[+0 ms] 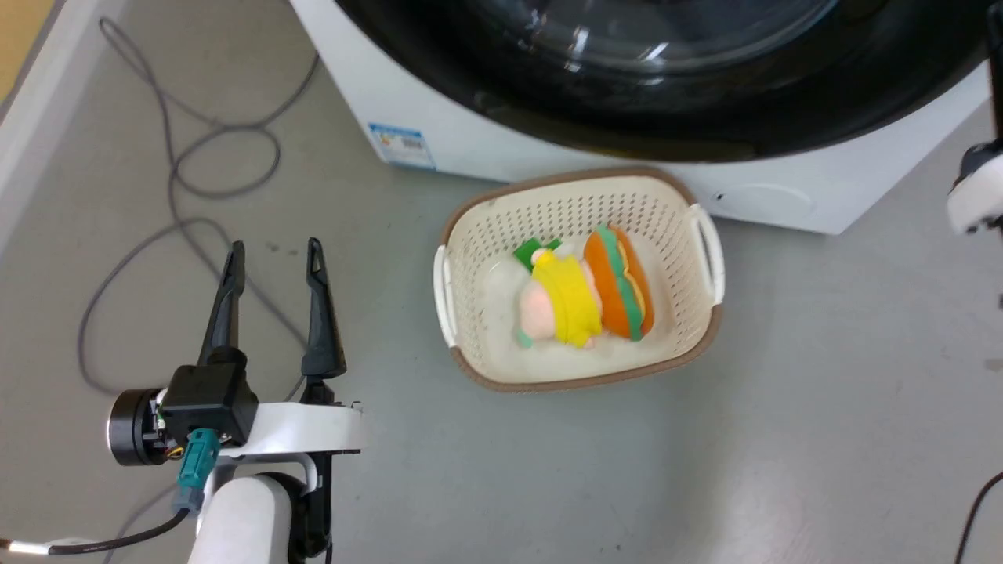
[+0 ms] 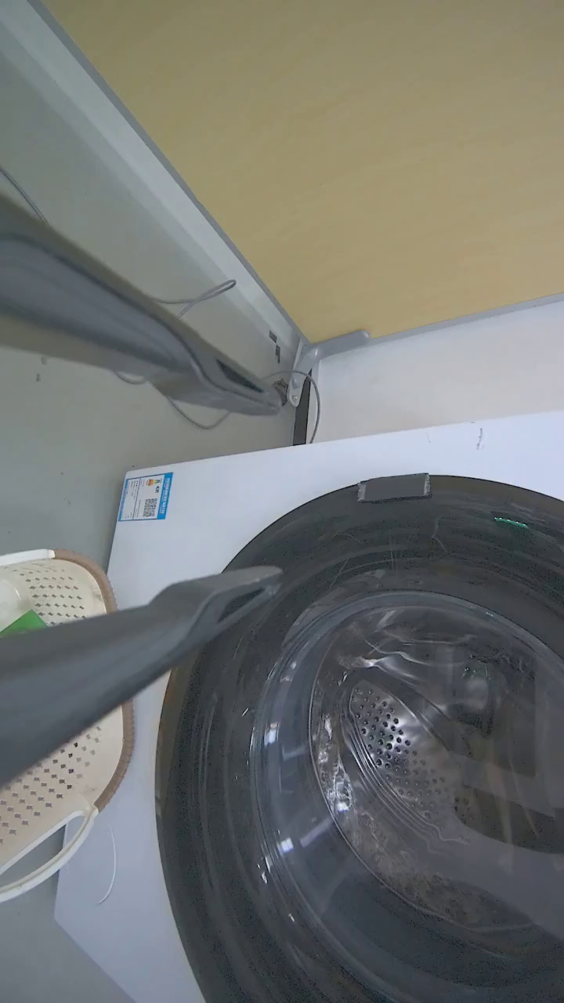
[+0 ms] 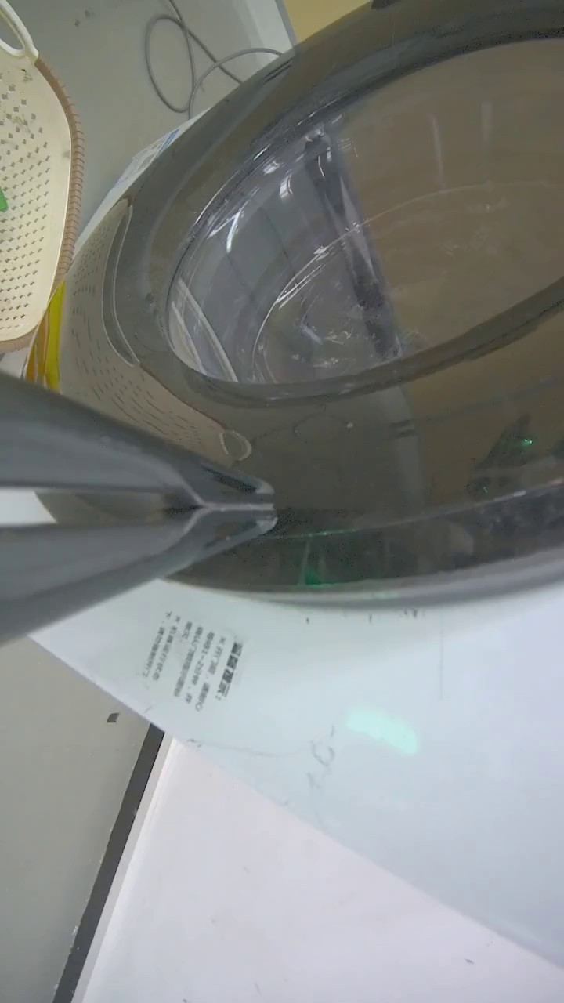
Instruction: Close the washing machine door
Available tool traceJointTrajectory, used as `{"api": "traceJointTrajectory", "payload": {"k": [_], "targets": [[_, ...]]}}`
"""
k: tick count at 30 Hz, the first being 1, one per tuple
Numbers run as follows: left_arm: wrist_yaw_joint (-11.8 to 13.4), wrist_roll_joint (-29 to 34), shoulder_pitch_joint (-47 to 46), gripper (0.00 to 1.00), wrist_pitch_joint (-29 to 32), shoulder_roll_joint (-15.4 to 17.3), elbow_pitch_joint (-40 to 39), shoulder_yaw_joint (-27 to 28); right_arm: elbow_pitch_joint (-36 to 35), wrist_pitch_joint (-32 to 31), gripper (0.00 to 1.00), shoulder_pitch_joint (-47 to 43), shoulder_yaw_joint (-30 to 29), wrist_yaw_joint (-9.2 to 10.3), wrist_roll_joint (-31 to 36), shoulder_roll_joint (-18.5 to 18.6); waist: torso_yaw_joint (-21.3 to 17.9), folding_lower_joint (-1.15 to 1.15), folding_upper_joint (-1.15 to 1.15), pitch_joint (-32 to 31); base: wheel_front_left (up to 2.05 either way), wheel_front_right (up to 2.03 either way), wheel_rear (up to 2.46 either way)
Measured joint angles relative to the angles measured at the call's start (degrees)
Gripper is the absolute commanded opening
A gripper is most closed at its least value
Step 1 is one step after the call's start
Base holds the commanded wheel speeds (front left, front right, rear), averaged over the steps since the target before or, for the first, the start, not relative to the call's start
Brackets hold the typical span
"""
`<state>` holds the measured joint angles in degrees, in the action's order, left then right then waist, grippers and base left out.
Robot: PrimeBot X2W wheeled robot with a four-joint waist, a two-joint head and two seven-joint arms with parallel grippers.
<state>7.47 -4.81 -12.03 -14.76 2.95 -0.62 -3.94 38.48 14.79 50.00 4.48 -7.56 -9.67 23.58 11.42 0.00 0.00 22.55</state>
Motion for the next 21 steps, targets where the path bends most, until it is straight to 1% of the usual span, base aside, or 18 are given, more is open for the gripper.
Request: {"api": "traceJointTrajectory", "payload": {"k": [3,6,7,8,11,14,20,21], "targets": [[-0.05,0.13,0.14,1.00,0.01,-0.01,0.54,0.71,-5.23,-0.02,0.00,-3.60,-1.52,0.01,1.27,-1.22,-0.95,0.00,0.00,-1.63,0.00,0.00,0.00],[-0.09,0.62,0.69,1.00,0.01,0.00,0.81,1.29,-13.60,-0.01,0.00,-8.17,-3.76,0.01,3.27,-2.83,-2.36,0.00,0.00,-3.42,0.00,0.00,0.00],[-0.13,0.74,0.91,1.00,0.01,-0.01,0.90,1.43,-16.27,0.01,0.00,-9.63,-4.67,0.02,3.80,-3.76,-2.93,0.00,0.00,-3.99,0.00,0.00,0.00],[-0.59,1.08,1.34,1.00,0.01,-0.03,1.23,1.62,-21.07,0.01,0.00,-12.82,-6.11,0.01,5.21,-5.60,-4.10,0.00,0.00,-5.23,0.00,0.00,0.00],[-0.81,1.56,1.88,1.00,0.01,0.00,1.71,2.13,-26.53,0.01,0.00,-17.08,-8.24,0.02,6.17,-8.86,-6.02,-0.01,0.00,-7.05,0.00,0.00,0.00],[-1.18,1.79,2.55,1.00,0.01,0.03,2.20,2.59,-29.49,0.02,0.00,-21.14,-9.02,0.02,6.69,-11.41,-7.89,-0.01,0.00,-8.90,0.00,0.00,0.00],[-1.15,2.68,4.86,1.00,0.00,0.04,2.92,2.86,-31.76,0.02,0.00,-28.56,-10.22,0.02,7.14,-15.51,-11.07,-0.01,0.00,-12.49,0.00,0.00,0.00],[-1.15,2.74,5.25,1.00,0.00,0.03,3.03,2.82,-31.77,0.01,0.08,-29.71,-10.23,0.02,7.14,-16.00,-11.49,-0.01,0.00,-13.05,0.00,0.00,0.00]]}}
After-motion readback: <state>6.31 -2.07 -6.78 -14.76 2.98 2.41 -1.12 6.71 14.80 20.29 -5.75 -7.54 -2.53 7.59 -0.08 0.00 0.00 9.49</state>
